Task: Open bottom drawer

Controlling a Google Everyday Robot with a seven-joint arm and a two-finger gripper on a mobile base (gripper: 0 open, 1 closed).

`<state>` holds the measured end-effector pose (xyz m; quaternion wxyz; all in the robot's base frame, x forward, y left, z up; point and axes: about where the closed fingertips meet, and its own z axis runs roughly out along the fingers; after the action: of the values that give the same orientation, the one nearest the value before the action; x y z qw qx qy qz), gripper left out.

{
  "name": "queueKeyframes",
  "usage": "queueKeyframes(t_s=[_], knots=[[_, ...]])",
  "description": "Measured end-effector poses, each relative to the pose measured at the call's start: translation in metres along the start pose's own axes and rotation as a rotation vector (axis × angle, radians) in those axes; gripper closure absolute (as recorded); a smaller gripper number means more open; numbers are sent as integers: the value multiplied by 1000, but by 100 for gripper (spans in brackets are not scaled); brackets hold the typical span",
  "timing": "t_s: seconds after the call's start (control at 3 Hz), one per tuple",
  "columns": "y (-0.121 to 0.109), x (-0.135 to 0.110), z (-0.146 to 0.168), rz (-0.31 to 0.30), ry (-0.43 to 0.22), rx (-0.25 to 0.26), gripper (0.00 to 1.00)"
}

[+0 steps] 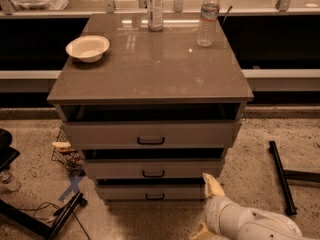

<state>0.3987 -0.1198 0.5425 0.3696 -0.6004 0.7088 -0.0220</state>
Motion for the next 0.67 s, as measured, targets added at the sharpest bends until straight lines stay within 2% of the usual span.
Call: queueKeyframes(t_s=[0.33,0.67], knots=[[13,-13,24,13,-70,35,0],[6,-15,27,17,-83,68,0]])
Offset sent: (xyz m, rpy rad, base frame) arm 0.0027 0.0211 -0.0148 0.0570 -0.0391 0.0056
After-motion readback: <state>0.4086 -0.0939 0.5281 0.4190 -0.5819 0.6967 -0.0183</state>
